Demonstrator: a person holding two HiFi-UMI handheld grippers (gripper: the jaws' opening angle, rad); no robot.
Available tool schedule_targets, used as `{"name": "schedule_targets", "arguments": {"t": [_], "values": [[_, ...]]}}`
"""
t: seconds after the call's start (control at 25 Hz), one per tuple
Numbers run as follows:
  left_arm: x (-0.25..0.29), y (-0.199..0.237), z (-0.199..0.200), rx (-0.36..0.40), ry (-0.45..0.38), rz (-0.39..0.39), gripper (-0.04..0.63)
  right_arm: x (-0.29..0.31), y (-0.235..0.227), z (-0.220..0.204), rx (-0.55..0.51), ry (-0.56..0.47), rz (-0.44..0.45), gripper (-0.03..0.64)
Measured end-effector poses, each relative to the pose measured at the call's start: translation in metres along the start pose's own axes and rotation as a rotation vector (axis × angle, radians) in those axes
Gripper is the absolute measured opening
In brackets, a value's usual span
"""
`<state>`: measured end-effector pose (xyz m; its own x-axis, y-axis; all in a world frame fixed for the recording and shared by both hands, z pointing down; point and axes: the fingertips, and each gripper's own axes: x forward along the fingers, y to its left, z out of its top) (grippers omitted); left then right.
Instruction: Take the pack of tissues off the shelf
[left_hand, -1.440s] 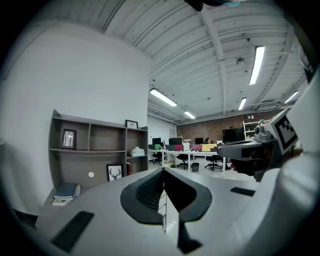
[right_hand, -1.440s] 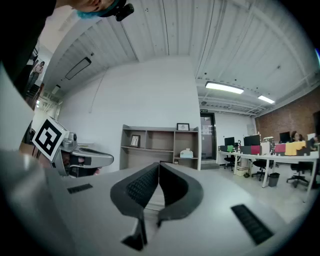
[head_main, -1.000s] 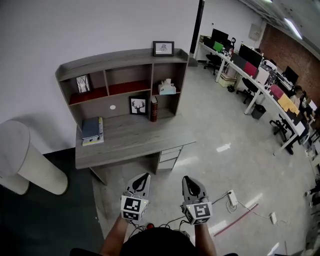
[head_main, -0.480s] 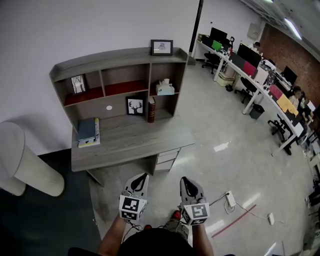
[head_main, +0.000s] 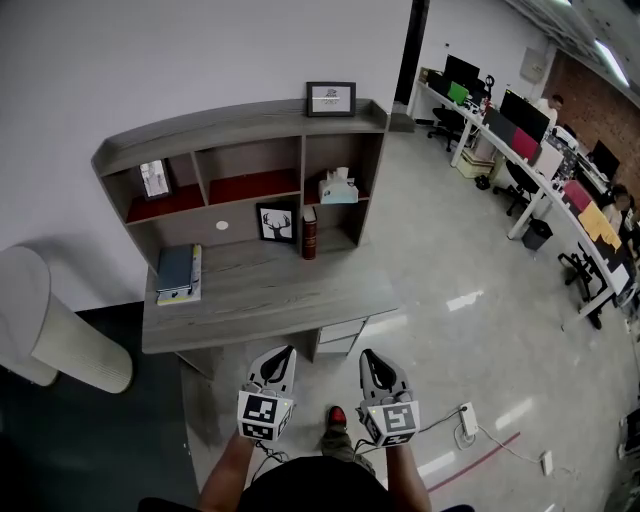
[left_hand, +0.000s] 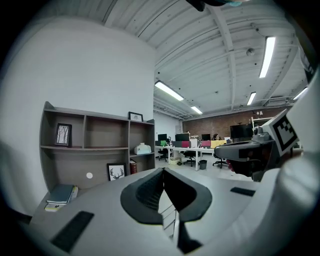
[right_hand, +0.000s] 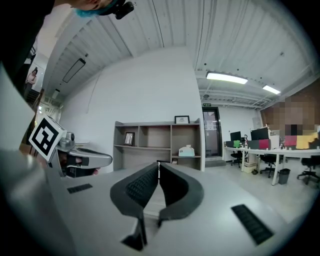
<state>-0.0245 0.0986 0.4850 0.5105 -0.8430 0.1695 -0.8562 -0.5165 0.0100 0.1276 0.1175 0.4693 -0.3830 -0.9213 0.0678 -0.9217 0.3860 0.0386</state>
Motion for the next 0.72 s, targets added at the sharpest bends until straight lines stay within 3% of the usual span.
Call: {"name": "schedule_targets", "arguments": {"t": [0.72], "values": [[0.135,0.005,0.03,-0.036,0.006,0.2,0.008,0.119,-0.124,0.002,0.038,-0.031,0.191,0.032]]}}
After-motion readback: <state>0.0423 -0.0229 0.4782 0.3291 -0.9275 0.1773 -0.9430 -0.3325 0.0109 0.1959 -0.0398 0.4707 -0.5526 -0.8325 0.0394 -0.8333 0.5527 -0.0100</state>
